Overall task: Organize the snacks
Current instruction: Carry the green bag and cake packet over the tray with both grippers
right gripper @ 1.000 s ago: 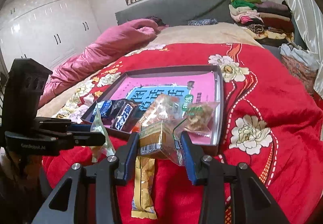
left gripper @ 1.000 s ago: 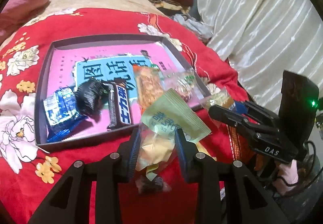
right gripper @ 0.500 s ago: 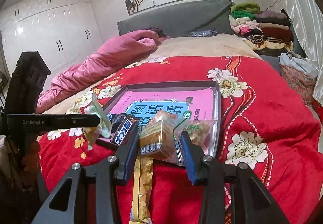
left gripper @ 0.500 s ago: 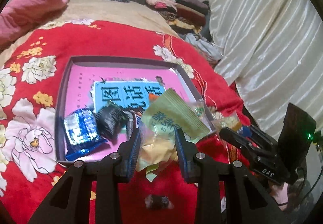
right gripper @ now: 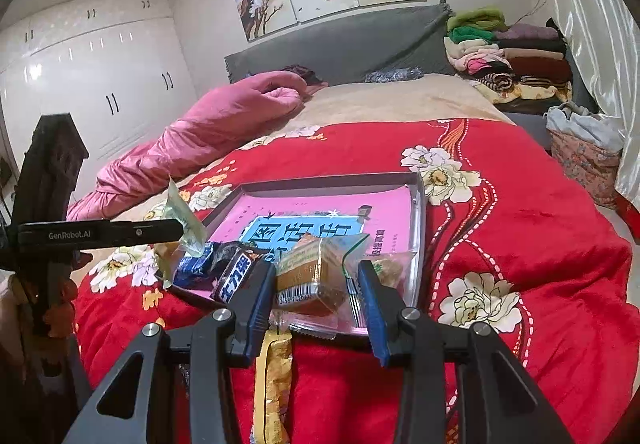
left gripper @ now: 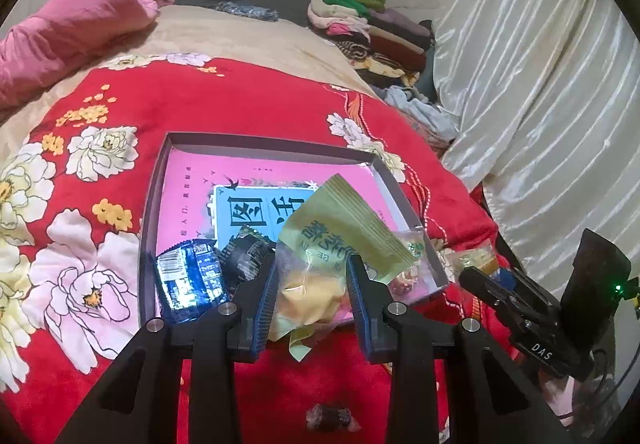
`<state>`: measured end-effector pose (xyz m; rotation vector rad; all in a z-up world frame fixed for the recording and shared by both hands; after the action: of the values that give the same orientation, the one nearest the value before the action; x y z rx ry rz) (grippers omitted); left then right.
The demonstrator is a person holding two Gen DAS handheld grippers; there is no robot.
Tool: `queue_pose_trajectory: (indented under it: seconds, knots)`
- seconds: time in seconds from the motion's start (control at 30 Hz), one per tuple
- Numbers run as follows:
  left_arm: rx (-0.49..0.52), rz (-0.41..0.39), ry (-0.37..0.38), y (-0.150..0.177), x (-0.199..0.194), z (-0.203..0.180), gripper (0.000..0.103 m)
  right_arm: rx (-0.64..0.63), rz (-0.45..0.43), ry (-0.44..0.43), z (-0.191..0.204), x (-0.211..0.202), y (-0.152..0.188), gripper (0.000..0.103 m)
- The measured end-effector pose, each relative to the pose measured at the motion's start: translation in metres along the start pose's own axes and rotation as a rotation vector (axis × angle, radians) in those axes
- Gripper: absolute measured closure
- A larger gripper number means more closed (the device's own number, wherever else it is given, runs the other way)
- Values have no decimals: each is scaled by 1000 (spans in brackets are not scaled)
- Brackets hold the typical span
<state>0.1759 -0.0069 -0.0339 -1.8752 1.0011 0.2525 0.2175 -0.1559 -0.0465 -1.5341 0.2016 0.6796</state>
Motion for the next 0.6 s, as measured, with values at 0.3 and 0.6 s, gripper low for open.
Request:
queue_pose_trajectory:
  seconds: [0.3, 0.6]
  knots:
    - [-3, -1, -45, -1, 4, 11, 68, 20, 8, 6, -6, 4, -2, 61]
    - [-34, 11, -72, 4, 14, 27, 68, 13, 9, 26, -9, 11, -4, 61]
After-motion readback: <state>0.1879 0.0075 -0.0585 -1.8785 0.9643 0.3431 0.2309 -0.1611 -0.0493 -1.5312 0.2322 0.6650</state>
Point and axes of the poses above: each gripper's, at about its wrist camera, not at the fingertips, and x roughly the way its jaws point, z to its left, y to its underside, the point moved 7 cm from there along x, roughly the way its jaws point, and after that the axes turned 15 degrees about y, right-handed, at the moved point
